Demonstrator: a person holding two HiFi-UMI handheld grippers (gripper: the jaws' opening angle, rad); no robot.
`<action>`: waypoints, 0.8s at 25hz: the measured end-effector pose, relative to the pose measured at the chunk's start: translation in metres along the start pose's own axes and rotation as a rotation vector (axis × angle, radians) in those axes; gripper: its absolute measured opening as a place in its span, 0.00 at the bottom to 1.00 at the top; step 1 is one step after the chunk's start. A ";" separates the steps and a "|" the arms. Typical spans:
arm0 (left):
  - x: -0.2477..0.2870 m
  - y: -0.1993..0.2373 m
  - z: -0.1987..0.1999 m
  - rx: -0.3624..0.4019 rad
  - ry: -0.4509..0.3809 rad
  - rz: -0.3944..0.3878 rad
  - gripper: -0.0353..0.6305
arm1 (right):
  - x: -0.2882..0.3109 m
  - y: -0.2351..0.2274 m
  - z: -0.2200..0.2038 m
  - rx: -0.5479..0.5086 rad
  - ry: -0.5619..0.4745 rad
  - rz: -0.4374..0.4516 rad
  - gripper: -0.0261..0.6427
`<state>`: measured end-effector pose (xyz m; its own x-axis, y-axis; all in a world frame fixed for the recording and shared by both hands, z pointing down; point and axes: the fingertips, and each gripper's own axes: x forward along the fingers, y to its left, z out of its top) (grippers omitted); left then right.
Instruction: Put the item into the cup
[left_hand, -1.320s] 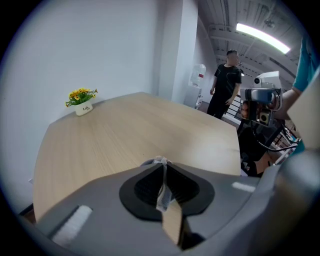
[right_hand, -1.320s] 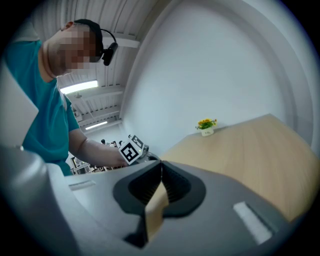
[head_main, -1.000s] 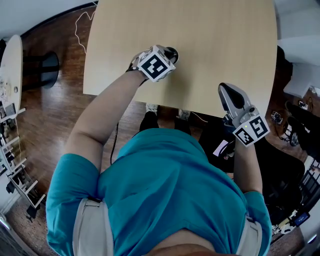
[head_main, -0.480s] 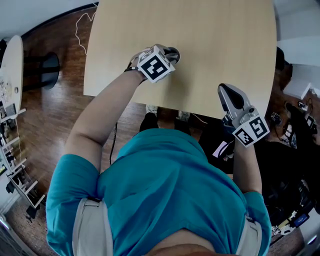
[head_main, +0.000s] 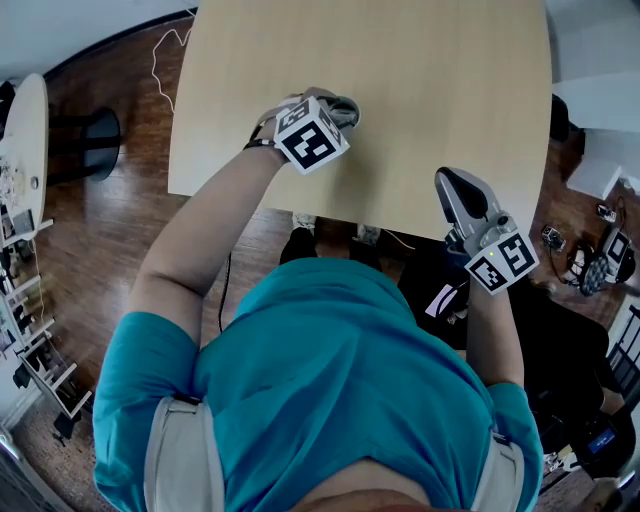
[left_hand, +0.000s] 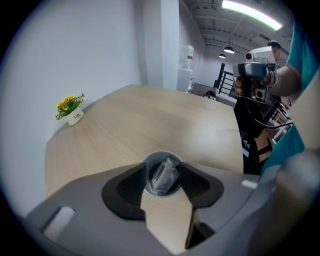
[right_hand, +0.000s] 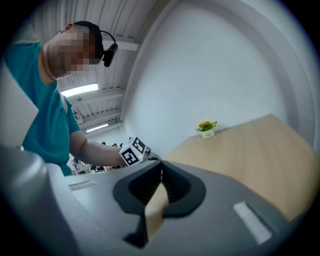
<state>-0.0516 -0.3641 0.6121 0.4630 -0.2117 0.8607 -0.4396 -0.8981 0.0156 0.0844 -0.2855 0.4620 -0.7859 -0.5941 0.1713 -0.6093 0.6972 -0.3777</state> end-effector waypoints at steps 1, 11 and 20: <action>-0.001 0.000 0.002 0.002 0.000 0.003 0.35 | -0.001 0.000 0.001 -0.001 -0.001 0.001 0.04; -0.039 0.001 0.023 -0.030 -0.092 0.062 0.34 | -0.008 -0.001 0.010 -0.017 -0.017 0.011 0.04; -0.126 -0.041 0.055 -0.078 -0.413 0.151 0.06 | -0.052 0.004 0.031 -0.080 -0.061 0.034 0.04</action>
<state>-0.0498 -0.3217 0.4750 0.6507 -0.4887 0.5812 -0.5753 -0.8168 -0.0428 0.1259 -0.2641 0.4233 -0.8003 -0.5907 0.1033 -0.5904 0.7460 -0.3080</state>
